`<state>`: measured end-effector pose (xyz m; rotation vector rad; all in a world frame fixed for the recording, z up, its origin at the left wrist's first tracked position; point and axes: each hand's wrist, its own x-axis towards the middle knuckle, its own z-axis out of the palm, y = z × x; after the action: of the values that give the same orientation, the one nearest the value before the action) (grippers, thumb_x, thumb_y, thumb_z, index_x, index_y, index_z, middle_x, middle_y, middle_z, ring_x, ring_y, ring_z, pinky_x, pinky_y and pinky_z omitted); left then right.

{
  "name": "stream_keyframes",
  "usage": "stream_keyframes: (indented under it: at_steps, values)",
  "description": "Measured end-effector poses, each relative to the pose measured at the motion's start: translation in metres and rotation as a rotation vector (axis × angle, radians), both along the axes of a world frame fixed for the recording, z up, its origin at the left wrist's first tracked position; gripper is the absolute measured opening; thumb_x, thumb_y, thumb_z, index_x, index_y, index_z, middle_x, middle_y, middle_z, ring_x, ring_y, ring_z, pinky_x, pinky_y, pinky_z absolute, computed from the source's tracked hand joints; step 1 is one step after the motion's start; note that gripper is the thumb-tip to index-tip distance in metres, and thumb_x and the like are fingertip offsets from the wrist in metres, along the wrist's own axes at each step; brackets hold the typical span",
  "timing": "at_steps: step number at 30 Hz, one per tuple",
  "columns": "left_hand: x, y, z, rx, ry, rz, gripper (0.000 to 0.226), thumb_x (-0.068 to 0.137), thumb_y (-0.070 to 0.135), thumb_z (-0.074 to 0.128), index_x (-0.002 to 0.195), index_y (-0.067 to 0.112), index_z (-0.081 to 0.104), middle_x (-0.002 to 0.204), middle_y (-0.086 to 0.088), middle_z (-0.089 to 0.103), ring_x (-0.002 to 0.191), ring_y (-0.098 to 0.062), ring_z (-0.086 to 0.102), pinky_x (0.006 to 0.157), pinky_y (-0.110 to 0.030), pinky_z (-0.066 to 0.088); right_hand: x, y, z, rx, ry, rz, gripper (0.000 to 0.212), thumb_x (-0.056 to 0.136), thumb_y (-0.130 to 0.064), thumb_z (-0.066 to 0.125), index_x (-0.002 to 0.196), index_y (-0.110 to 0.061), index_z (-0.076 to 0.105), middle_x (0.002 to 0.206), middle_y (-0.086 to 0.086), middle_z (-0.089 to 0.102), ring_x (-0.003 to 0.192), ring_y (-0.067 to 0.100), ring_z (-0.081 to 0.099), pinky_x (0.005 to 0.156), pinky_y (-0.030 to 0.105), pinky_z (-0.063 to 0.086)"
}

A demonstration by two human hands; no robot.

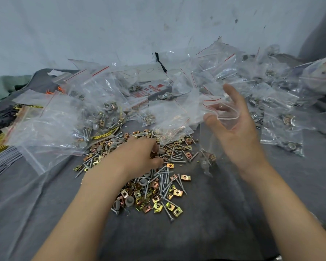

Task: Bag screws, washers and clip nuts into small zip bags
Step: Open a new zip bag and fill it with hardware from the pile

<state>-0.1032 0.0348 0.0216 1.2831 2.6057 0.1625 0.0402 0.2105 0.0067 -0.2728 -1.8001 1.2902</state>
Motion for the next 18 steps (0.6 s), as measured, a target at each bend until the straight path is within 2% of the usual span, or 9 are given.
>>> stream_keyframes:
  at_steps: [5,9,13,18]
  values:
    - [-0.0022,0.0029,-0.0029,0.013,-0.014,-0.015,0.022,0.097,0.040,0.057,0.109,0.023,0.059,0.108,0.002,0.062,0.112,-0.018,0.041,0.086,-0.035,0.043,-0.0005,0.0031,-0.0002,-0.007,-0.013,-0.024,0.060,0.094,-0.012,0.070,0.145,-0.031,0.043,0.104,-0.027,0.064,0.095,-0.022,0.058,0.078,-0.002,0.041]
    - [-0.0043,0.0013,-0.0020,0.037,-0.050,-0.016,0.019,0.097,0.036,0.056,0.109,0.022,0.058,0.105,0.002,0.063,0.106,-0.017,0.049,0.088,-0.037,0.047,-0.0011,0.0048,-0.0016,0.002,-0.029,-0.034,0.063,0.095,-0.015,0.070,0.149,-0.029,0.041,0.100,-0.041,0.063,0.098,-0.021,0.057,0.080,-0.002,0.041]
    - [-0.0049,-0.0007,0.0001,0.086,-0.069,-0.014,0.016,0.096,0.035,0.059,0.102,0.021,0.057,0.096,0.004,0.061,0.091,-0.016,0.056,0.081,-0.035,0.048,-0.0003,0.0038,-0.0021,0.012,-0.033,-0.035,0.061,0.095,-0.014,0.070,0.146,-0.031,0.041,0.100,-0.047,0.059,0.096,-0.023,0.057,0.078,-0.003,0.041]
    - [-0.0080,-0.0020,0.0009,0.109,-0.067,-0.009,0.009,0.099,0.028,0.054,0.103,0.020,0.057,0.099,0.005,0.062,0.091,-0.015,0.059,0.083,-0.035,0.049,-0.0005,0.0018,-0.0008,0.028,-0.038,-0.039,0.061,0.095,-0.012,0.070,0.145,-0.031,0.040,0.100,-0.050,0.056,0.097,-0.025,0.054,0.079,-0.004,0.039]
